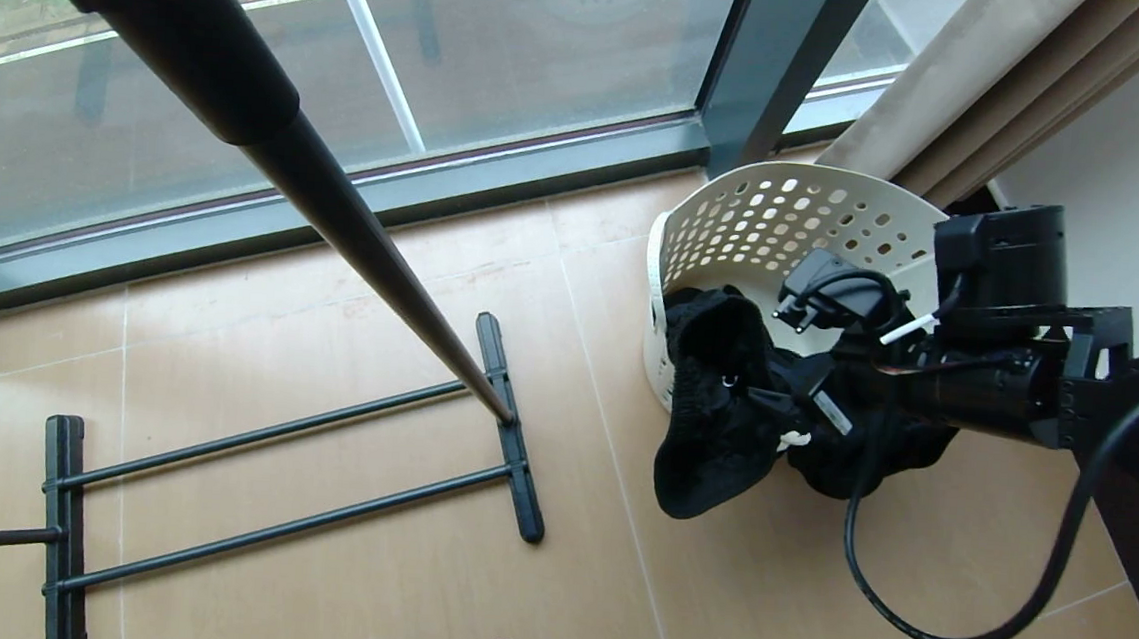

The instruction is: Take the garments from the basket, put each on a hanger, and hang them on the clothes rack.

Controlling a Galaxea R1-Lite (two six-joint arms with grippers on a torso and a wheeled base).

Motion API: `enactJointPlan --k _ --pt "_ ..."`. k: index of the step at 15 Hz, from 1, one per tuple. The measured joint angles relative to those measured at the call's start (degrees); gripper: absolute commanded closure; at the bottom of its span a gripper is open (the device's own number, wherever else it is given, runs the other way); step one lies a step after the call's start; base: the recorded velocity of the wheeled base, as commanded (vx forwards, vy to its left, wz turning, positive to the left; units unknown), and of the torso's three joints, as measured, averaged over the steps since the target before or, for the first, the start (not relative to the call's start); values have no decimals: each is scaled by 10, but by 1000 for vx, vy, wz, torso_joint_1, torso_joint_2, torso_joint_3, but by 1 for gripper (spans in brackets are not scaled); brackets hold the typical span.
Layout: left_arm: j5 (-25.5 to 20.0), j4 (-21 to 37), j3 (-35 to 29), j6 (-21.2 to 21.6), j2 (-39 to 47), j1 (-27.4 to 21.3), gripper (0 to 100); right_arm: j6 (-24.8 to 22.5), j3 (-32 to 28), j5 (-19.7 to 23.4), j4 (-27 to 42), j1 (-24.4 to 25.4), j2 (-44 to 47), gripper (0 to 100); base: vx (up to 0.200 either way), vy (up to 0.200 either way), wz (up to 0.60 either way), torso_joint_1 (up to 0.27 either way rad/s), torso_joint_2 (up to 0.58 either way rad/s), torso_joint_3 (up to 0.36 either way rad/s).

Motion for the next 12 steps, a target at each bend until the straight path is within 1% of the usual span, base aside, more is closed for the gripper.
enactJointPlan --k 4,6,11,12 --pt "0 0 0 0 0 0 0 1 -97 -20 -1 5 65 0 0 0 0 0 0 0" --pt "0 0 0 0 0 0 0 1 -130 -27 -1 10 89 0 0 0 0 0 0 0" --pt "0 0 0 0 0 0 0 2 -166 -32 -2 12 127 0 0 0 0 0 0 0" --pt "0 0 0 0 0 0 0 3 -168 -32 -3 12 130 100 0 0 0 0 0 0"
